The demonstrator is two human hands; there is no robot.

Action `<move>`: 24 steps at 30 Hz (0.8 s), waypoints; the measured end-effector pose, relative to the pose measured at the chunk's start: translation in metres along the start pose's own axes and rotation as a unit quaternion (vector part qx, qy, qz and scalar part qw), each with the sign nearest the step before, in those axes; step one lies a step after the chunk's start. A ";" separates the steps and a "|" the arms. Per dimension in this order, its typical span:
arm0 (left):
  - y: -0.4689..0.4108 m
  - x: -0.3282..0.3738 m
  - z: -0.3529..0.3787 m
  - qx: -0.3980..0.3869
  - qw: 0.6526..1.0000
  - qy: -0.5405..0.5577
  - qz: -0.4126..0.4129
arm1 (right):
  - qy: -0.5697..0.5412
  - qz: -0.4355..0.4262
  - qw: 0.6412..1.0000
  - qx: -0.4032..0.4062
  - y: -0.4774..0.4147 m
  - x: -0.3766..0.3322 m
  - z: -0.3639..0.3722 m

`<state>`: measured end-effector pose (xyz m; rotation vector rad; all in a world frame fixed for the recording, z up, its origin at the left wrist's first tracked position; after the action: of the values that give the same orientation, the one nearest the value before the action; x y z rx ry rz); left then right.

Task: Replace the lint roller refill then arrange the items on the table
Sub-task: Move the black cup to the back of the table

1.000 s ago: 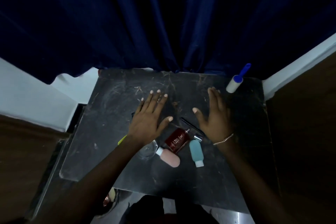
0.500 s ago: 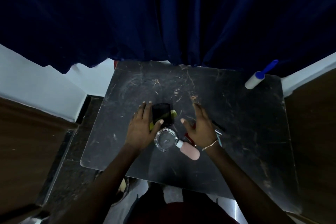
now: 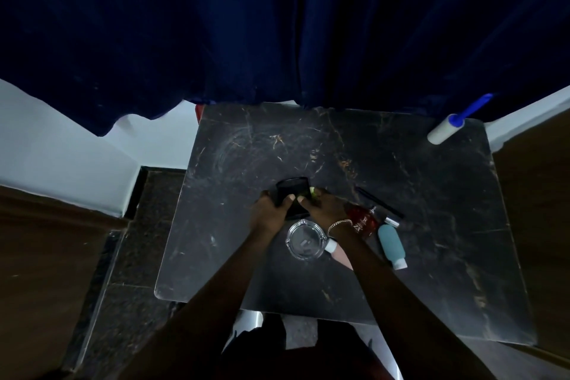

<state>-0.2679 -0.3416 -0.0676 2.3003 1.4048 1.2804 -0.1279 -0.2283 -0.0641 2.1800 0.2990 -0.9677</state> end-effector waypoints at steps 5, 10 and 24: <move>-0.007 -0.001 0.003 -0.008 1.000 0.027 -0.008 | 0.048 0.007 0.999 0.003 -0.007 -0.003 0.009; -0.015 0.002 -0.020 -0.010 0.991 0.135 0.020 | -0.033 -0.018 0.999 0.021 -0.008 -0.028 0.009; -0.073 -0.025 -0.107 0.054 0.989 0.019 0.138 | -0.031 -0.087 0.995 -0.024 -0.057 -0.103 0.097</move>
<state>-0.3987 -0.3514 -0.0531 2.6312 1.2270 1.3573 -0.2786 -0.2474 -0.0643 2.1020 0.4857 -1.1095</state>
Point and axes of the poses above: each hand's wrist, its own y-axis away from the middle knuckle, its own z-axis out of the palm, x = y × z, the point moved 9 cm from there along -y, towards the middle knuckle, and after that the axes turned 9 degrees about -y, right-handed, at the moved point
